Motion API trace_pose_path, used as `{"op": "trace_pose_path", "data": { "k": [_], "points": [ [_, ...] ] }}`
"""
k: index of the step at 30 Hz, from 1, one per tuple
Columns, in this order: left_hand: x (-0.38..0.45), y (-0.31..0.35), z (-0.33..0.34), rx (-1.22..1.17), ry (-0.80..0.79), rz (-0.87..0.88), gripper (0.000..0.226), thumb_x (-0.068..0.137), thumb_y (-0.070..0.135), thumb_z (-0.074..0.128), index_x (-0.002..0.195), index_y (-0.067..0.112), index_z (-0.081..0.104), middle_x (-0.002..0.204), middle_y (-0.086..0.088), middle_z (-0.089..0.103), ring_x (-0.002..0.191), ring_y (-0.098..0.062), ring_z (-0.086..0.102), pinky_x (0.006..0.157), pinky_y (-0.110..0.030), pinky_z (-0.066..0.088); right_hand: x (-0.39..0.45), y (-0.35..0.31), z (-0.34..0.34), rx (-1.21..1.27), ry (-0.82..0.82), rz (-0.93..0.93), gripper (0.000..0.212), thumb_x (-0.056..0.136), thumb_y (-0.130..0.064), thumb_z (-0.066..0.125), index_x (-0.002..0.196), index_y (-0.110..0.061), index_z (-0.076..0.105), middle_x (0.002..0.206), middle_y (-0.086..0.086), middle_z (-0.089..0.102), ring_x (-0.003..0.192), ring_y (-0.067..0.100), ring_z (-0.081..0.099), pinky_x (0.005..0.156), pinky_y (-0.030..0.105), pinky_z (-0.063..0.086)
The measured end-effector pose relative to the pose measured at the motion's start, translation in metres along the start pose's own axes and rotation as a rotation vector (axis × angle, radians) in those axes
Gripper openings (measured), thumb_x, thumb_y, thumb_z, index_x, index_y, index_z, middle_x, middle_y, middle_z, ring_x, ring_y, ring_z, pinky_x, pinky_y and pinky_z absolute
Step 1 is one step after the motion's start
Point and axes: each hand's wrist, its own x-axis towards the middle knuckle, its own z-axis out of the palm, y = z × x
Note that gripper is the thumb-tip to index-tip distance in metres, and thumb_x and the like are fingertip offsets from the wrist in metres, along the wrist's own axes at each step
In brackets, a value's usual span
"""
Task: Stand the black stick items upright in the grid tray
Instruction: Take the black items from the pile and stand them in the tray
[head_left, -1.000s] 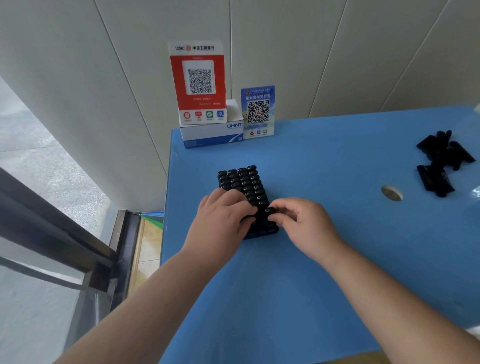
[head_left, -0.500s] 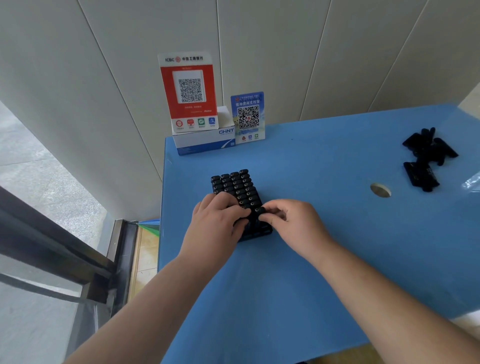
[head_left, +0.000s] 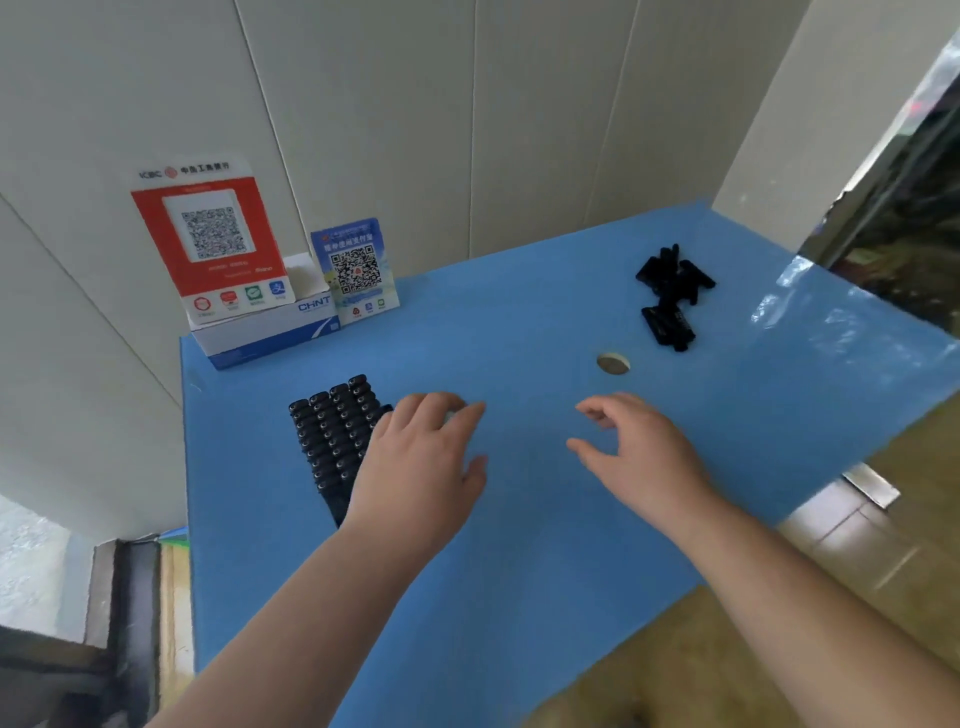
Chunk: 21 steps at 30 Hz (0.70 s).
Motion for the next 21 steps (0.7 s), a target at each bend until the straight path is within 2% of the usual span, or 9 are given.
{"op": "trace_pose_path", "data": {
  "k": [4,6,14,21],
  "points": [
    [0.019,0.034,0.021,-0.023,-0.157,0.048,0.056,0.093,0.042,0.057,0.144,0.024,0.047,0.141,0.003,0.049,0.131,-0.022,0.042,0.107,-0.037,0.037,-0.018,0.035,-0.048,-0.17,0.069,0.099,0.041,0.087,-0.034,0.074,0.124,-0.022,0.063,0.12,-0.01,0.059,0.115,0.012,0.058,0.096,0.033,0.049],
    [0.03,0.053,0.031,-0.04,-0.185,0.074,0.056,0.093,0.043,0.055,0.145,0.025,0.045,0.144,0.003,0.045,0.134,-0.022,0.038,0.108,-0.036,0.037,-0.03,0.051,-0.069,-0.245,0.091,0.151,0.043,0.087,-0.036,0.073,0.126,-0.021,0.062,0.125,-0.007,0.059,0.119,0.017,0.057,0.097,0.034,0.049],
    [0.078,0.149,0.07,-0.056,-0.238,0.173,0.057,0.094,0.046,0.051,0.147,0.028,0.042,0.148,0.004,0.04,0.137,-0.021,0.033,0.111,-0.035,0.035,-0.054,0.12,-0.137,-0.338,0.131,0.27,0.044,0.09,-0.04,0.068,0.129,-0.024,0.059,0.126,-0.008,0.058,0.119,0.019,0.055,0.097,0.032,0.045],
    [0.115,0.247,0.105,-0.042,-0.249,0.172,0.056,0.094,0.045,0.051,0.146,0.028,0.041,0.147,0.003,0.039,0.135,-0.021,0.034,0.111,-0.034,0.036,-0.046,0.197,-0.201,-0.394,0.118,0.249,0.046,0.088,-0.044,0.067,0.13,-0.025,0.058,0.122,-0.009,0.055,0.118,0.018,0.053,0.095,0.032,0.045]
  ]
}}
